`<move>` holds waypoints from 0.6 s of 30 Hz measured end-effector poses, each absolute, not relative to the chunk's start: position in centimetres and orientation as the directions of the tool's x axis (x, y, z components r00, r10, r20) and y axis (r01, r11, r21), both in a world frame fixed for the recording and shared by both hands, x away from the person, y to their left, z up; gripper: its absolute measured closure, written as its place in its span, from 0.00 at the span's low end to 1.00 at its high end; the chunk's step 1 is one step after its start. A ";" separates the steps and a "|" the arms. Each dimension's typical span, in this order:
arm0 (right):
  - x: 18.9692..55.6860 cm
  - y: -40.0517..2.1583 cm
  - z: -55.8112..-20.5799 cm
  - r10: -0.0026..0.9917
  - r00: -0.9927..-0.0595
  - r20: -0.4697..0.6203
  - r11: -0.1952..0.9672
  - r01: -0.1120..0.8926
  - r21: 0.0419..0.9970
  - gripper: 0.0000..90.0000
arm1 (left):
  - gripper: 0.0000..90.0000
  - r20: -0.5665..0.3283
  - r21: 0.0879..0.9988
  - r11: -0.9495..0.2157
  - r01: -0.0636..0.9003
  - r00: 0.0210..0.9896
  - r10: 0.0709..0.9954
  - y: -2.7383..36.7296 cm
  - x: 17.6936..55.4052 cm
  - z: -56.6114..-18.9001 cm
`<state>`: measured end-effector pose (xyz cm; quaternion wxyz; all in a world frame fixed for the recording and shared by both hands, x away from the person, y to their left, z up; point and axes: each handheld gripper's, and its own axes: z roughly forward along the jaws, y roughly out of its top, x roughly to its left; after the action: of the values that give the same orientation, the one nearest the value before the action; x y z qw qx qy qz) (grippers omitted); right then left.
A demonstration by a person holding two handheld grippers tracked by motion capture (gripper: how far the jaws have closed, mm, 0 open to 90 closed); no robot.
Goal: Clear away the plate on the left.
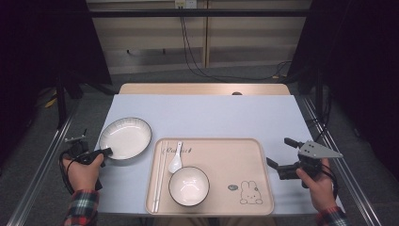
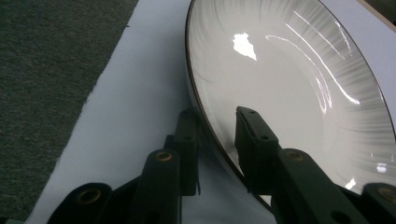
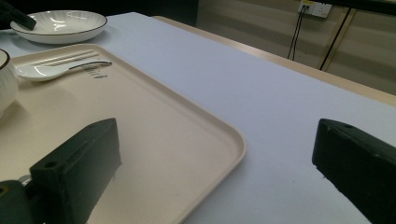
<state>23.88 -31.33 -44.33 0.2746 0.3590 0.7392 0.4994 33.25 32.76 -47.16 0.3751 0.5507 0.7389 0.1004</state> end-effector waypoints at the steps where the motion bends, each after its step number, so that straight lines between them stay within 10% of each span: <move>1: 23.9 -31.3 -44.3 0.806 -0.590 -0.049 0.245 0.256 0.935 0.00 | 0.80 -0.448 0.556 0.379 0.740 -0.117 0.886 32.5 33.5 -47.2; 18: 24.2 -31.3 -44.6 0.805 -0.591 -0.047 0.247 0.262 0.933 0.00 | 0.89 -0.574 0.487 0.511 0.708 -0.181 0.798 32.3 34.9 -48.0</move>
<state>24.19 -31.30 -44.57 0.2734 0.3604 0.7408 0.4967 34.92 32.29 -47.99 0.4097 0.4914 0.7666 0.0550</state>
